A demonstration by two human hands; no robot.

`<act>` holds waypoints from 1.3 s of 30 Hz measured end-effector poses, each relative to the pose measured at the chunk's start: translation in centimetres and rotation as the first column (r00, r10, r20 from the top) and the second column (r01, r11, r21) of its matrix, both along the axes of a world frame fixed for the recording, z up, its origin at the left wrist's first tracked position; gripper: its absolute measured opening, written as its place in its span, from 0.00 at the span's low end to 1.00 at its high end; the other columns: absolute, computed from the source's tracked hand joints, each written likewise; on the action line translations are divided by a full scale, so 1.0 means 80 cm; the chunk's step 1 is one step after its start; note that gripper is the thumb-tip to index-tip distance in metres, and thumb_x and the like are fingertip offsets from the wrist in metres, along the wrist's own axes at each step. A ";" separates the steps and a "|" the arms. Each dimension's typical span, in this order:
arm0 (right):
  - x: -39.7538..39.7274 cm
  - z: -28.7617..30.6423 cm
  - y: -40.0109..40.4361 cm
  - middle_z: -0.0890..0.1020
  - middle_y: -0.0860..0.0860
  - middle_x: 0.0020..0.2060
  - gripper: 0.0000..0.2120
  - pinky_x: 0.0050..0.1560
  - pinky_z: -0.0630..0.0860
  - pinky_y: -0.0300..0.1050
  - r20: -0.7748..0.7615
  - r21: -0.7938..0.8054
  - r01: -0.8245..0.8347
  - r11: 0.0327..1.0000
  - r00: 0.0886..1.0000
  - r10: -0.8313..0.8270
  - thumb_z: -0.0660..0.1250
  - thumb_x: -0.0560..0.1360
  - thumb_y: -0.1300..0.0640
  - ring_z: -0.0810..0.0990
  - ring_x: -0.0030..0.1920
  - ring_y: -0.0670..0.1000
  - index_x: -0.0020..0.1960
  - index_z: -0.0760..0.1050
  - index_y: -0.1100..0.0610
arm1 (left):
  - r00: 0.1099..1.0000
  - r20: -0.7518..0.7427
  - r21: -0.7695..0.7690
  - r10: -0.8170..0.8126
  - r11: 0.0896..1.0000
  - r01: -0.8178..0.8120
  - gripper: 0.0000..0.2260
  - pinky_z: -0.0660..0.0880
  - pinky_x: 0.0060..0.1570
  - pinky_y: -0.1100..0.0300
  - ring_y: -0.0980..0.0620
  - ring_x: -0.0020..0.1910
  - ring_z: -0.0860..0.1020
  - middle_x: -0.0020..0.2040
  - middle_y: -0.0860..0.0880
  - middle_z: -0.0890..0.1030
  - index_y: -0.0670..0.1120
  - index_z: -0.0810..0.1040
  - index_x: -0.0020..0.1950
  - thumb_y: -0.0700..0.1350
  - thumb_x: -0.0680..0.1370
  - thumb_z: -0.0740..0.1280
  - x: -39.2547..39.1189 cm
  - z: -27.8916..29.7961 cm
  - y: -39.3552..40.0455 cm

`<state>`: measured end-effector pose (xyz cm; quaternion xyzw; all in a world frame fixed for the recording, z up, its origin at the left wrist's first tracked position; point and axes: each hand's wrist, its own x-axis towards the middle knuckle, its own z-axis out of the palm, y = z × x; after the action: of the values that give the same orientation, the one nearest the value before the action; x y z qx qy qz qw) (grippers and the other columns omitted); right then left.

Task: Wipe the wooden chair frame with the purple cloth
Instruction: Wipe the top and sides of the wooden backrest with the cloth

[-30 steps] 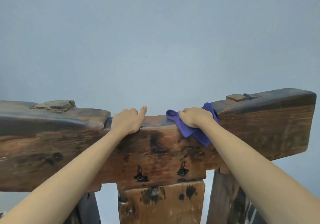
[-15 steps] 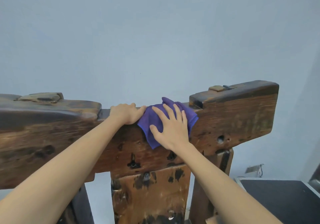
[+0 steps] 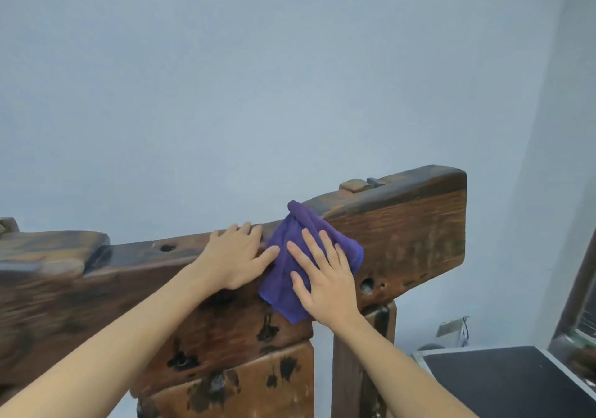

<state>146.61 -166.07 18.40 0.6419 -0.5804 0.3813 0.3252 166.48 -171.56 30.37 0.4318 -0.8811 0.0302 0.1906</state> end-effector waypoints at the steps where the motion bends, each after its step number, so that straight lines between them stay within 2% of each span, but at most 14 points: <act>1: -0.024 -0.006 0.000 0.57 0.44 0.82 0.29 0.81 0.51 0.54 -0.002 -0.010 0.004 1.000 1.000 -0.004 0.63 0.81 0.45 0.54 0.83 0.53 0.80 0.59 0.38 | 0.999 -0.012 0.033 -0.051 0.998 0.052 0.24 0.72 0.60 0.44 0.43 0.58 0.76 0.54 0.47 0.77 0.49 0.72 0.57 0.64 0.81 0.46 -0.018 0.004 0.000; 6: -0.164 -0.001 0.000 0.71 0.48 0.76 0.32 0.80 0.52 0.54 0.009 -0.048 0.066 0.997 0.998 -0.066 0.64 0.79 0.45 0.63 0.80 0.58 0.79 0.57 0.35 | 0.996 -0.080 0.196 -0.049 0.979 0.064 0.20 0.67 0.67 0.40 0.40 0.66 0.74 0.67 0.45 0.75 0.53 0.64 0.72 0.56 0.85 0.42 -0.112 0.020 -0.017; 9: -0.249 0.032 0.001 0.66 0.51 0.79 0.31 0.81 0.50 0.55 0.015 -0.080 0.115 0.990 0.993 -0.114 0.61 0.79 0.46 0.55 0.82 0.57 0.80 0.57 0.37 | 0.998 -0.057 0.176 -0.001 0.984 0.011 0.39 0.67 0.67 0.41 0.43 0.58 0.77 0.58 0.47 0.79 0.49 0.74 0.58 0.69 0.76 0.31 -0.148 0.021 -0.023; 11: -0.300 0.061 -0.006 0.63 0.54 0.80 0.29 0.81 0.52 0.59 0.110 -0.111 0.161 0.981 0.983 -0.149 0.59 0.79 0.47 0.52 0.82 0.58 0.80 0.60 0.42 | 0.998 -0.054 0.142 0.034 0.989 -0.026 0.48 0.69 0.64 0.42 0.44 0.56 0.78 0.55 0.48 0.80 0.49 0.76 0.56 0.72 0.69 0.25 -0.158 0.020 -0.023; 16: -0.376 0.127 -0.005 0.66 0.51 0.78 0.25 0.78 0.56 0.57 0.453 -0.167 0.211 0.963 0.884 -0.115 0.58 0.79 0.50 0.57 0.80 0.58 0.76 0.67 0.48 | 0.997 -0.003 0.076 0.074 0.994 -0.074 0.47 0.73 0.59 0.45 0.46 0.49 0.78 0.48 0.48 0.81 0.50 0.76 0.51 0.70 0.67 0.22 -0.157 0.017 -0.021; 18: -0.392 0.153 0.001 0.74 0.51 0.71 0.20 0.68 0.69 0.57 0.567 -0.099 0.179 0.979 0.819 -0.093 0.59 0.77 0.49 0.69 0.72 0.60 0.68 0.71 0.45 | 0.996 -0.001 0.090 0.091 0.992 -0.091 0.48 0.73 0.60 0.45 0.46 0.51 0.78 0.51 0.48 0.81 0.50 0.77 0.56 0.70 0.68 0.23 -0.159 0.018 -0.019; 20: -0.401 0.191 0.000 0.80 0.56 0.61 0.17 0.52 0.71 0.53 0.614 0.146 0.249 0.957 0.736 -0.285 0.55 0.72 0.46 0.77 0.55 0.63 0.58 0.72 0.48 | 0.993 -0.006 0.123 0.116 0.986 -0.115 0.48 0.71 0.63 0.46 0.45 0.55 0.78 0.58 0.47 0.82 0.50 0.76 0.64 0.69 0.70 0.25 -0.160 0.018 -0.020; 23: -0.398 0.251 -0.006 0.81 0.56 0.50 0.20 0.47 0.69 0.50 0.376 0.541 0.323 0.776 0.733 -0.567 0.51 0.66 0.43 0.75 0.46 0.61 0.50 0.74 0.49 | 0.987 -0.019 0.168 0.158 0.974 -0.152 0.45 0.68 0.67 0.46 0.43 0.63 0.76 0.66 0.45 0.79 0.49 0.73 0.71 0.68 0.75 0.28 -0.161 0.021 -0.015; 25: -0.383 0.276 -0.011 0.80 0.52 0.52 0.20 0.50 0.69 0.51 0.177 0.707 0.318 0.632 0.786 -0.593 0.51 0.67 0.41 0.77 0.50 0.59 0.51 0.74 0.46 | 0.983 -0.044 0.224 0.177 0.961 -0.163 0.42 0.67 0.67 0.47 0.42 0.63 0.75 0.67 0.44 0.78 0.48 0.73 0.71 0.67 0.77 0.30 -0.165 0.026 -0.014; 27: -0.355 0.282 -0.021 0.81 0.50 0.60 0.20 0.53 0.68 0.52 0.023 0.770 0.300 0.563 0.868 -0.495 0.52 0.74 0.35 0.77 0.57 0.59 0.58 0.74 0.42 | 0.968 -0.111 0.333 0.227 0.926 -0.179 0.43 0.63 0.67 0.49 0.40 0.67 0.72 0.70 0.42 0.76 0.49 0.75 0.67 0.70 0.76 0.30 -0.163 0.030 -0.009; 29: -0.312 0.277 -0.030 0.79 0.49 0.66 0.24 0.51 0.67 0.52 -0.028 0.767 0.245 0.593 0.936 -0.351 0.51 0.77 0.30 0.77 0.62 0.58 0.65 0.73 0.39 | 0.932 -0.198 0.454 0.303 0.871 -0.187 0.46 0.58 0.71 0.48 0.39 0.74 0.66 0.75 0.41 0.71 0.53 0.76 0.64 0.74 0.72 0.29 -0.158 0.034 -0.009; 32: -0.241 0.242 -0.025 0.77 0.44 0.69 0.29 0.51 0.67 0.51 -0.068 0.650 0.169 0.741 0.984 -0.165 0.47 0.77 0.27 0.75 0.68 0.53 0.70 0.71 0.36 | 0.924 -0.217 0.465 0.316 0.865 -0.187 0.51 0.55 0.75 0.46 0.38 0.75 0.65 0.75 0.41 0.71 0.52 0.74 0.73 0.74 0.70 0.27 -0.159 0.036 -0.013; 36: -0.219 0.210 0.014 0.68 0.35 0.76 0.30 0.70 0.69 0.49 -0.120 0.512 -0.015 0.859 0.989 0.089 0.44 0.78 0.29 0.65 0.77 0.44 0.77 0.63 0.35 | 0.947 -0.161 0.303 0.279 0.927 -0.221 0.30 0.66 0.65 0.45 0.39 0.64 0.74 0.69 0.40 0.76 0.47 0.74 0.61 0.59 0.84 0.36 -0.164 0.031 -0.024; 39: -0.242 0.222 0.012 0.66 0.34 0.77 0.32 0.67 0.70 0.49 -0.041 0.570 -0.047 0.821 0.996 0.085 0.46 0.77 0.27 0.68 0.76 0.44 0.78 0.59 0.35 | 0.954 -0.148 0.238 0.260 0.946 -0.221 0.14 0.69 0.51 0.48 0.41 0.51 0.75 0.60 0.41 0.79 0.46 0.67 0.56 0.48 0.85 0.44 -0.167 0.021 -0.029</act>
<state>127.22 -165.12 36.16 0.7412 -0.6342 0.1813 0.1247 153.11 -173.88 32.06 0.5557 -0.7989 -0.0825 0.2147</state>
